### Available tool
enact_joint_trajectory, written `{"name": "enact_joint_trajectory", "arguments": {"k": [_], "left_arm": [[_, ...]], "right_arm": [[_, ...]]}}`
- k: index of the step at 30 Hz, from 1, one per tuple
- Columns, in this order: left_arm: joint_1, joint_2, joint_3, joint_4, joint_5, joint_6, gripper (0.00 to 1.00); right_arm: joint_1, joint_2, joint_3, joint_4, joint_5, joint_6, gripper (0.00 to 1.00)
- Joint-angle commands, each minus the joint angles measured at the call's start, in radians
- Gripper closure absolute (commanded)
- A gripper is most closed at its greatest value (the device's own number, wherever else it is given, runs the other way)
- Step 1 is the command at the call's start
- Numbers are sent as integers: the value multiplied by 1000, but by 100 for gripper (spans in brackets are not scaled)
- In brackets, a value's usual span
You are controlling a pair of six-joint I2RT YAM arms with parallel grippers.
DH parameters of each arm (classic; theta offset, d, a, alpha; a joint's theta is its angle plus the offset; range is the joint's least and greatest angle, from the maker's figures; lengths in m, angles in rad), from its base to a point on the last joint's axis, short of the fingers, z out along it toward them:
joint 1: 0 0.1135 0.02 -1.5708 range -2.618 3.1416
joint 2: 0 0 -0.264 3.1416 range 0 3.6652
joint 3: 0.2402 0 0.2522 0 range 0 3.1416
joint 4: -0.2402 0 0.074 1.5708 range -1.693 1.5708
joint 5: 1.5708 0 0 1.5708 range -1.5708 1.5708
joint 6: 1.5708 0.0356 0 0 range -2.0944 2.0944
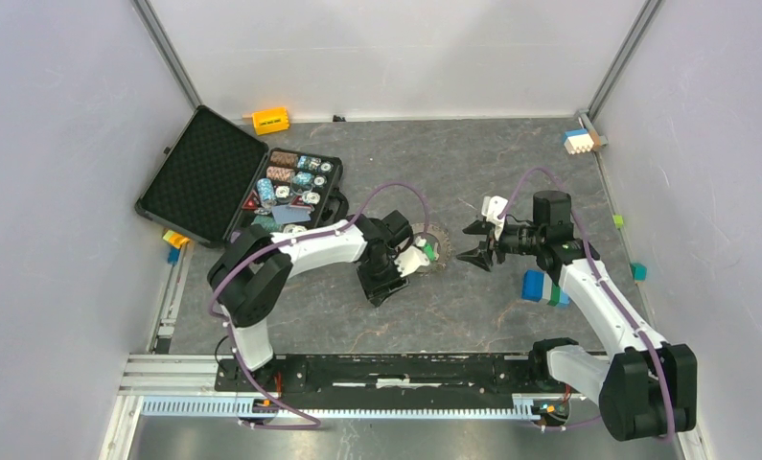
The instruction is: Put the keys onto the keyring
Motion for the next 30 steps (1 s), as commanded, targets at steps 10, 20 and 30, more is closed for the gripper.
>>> {"name": "enact_joint_trajectory", "arguments": {"k": [10,20,30], "left_arm": [[104,-274,-23,68,-43,35,25],[392,-585,-112,341,-43,-54,0],[503,-823,-298,627,-267,-210,0]], "right_arm": [[-4,-22,9,86,68,59,29],[-5,-70,84,209,423,256,14],[-9,-113,75,300,796,396,2]]}}
